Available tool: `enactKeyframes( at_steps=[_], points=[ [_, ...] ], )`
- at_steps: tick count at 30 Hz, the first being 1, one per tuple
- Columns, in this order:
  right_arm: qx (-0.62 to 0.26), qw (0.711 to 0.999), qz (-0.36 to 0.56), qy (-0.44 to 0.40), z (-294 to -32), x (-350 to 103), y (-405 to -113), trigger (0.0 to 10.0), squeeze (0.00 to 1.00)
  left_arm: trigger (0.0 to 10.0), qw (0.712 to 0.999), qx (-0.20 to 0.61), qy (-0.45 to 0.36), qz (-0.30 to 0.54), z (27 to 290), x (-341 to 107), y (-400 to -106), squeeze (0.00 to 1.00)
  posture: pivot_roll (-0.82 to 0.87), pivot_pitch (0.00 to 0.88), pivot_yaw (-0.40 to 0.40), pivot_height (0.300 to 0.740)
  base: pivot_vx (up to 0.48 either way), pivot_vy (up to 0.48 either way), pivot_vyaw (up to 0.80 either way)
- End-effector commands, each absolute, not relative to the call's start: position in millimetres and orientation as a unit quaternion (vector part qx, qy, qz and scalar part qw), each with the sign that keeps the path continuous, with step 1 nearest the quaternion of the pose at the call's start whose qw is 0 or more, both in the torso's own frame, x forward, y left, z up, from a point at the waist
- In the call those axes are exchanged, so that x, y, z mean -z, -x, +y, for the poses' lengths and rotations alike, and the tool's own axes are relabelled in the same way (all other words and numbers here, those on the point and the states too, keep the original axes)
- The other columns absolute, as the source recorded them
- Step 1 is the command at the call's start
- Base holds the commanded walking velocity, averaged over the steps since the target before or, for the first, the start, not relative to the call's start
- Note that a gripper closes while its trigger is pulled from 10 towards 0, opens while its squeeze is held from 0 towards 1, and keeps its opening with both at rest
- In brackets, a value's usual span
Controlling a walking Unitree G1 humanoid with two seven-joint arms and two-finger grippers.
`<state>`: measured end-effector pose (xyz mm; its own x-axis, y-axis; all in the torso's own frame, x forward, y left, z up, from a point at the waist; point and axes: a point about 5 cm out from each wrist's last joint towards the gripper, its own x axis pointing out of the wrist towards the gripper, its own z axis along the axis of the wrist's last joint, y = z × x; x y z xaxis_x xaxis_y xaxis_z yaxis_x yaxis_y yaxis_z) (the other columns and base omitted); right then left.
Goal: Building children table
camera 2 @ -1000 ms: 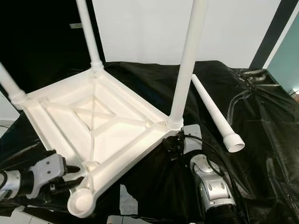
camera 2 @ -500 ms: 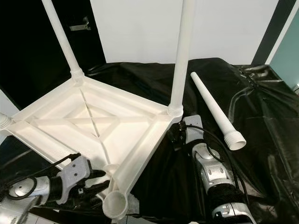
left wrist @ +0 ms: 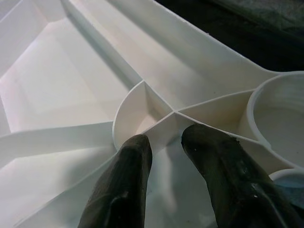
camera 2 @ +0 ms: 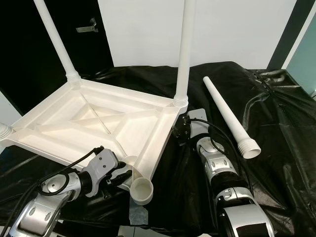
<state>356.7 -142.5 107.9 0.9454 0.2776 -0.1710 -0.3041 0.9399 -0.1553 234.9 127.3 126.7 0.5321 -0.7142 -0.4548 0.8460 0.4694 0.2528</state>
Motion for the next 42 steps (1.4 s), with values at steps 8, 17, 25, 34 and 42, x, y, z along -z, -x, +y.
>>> enactKeyframes(
  at_steps=[8, 17, 25, 34, 42],
  points=[
    [-0.149, 0.984, 0.047, 0.087, -139.3, -102.6, -341.6, 10.0, 0.0, 10.0, 0.838, 0.471, -0.249, 0.116, 145.1, -136.1, -237.5, 0.0, 0.11, 0.0, 0.022, 0.74, 0.0, 0.0, 0.0],
    [-0.126, 0.988, 0.026, 0.087, -151.3, -103.2, -319.6, 10.0, 0.0, 10.0, 0.83, 0.495, -0.219, 0.135, 166.2, -146.4, -239.0, 1.0, 0.08, 0.0, 0.026, 0.74, 0.0, 0.0, 0.0],
    [-0.114, 0.99, 0.025, 0.082, -158.1, -101.1, -295.0, 10.0, 0.0, 10.0, 0.797, 0.52, -0.269, 0.148, 186.8, -149.6, -235.1, 0.0, 0.07, 0.0, 0.021, 0.74, 0.0, 0.0, 0.0],
    [-0.117, 0.989, 0.033, 0.082, -159.6, -101.0, -284.3, 10.0, 0.0, 10.0, 0.754, 0.554, -0.293, 0.196, 201.8, -144.7, -227.5, 0.0, 0.06, 0.0, 0.016, 0.74, 0.0, 0.0, 0.0],
    [-0.11, 0.99, 0.032, 0.08, -161.8, -106.2, -283.2, 10.0, 0.0, 10.0, 0.739, 0.58, -0.282, 0.195, 188.6, -139.1, -222.5, 0.0, 0.06, 0.0, 0.021, 0.74, 0.0, 0.0, 0.0]
  ],
)
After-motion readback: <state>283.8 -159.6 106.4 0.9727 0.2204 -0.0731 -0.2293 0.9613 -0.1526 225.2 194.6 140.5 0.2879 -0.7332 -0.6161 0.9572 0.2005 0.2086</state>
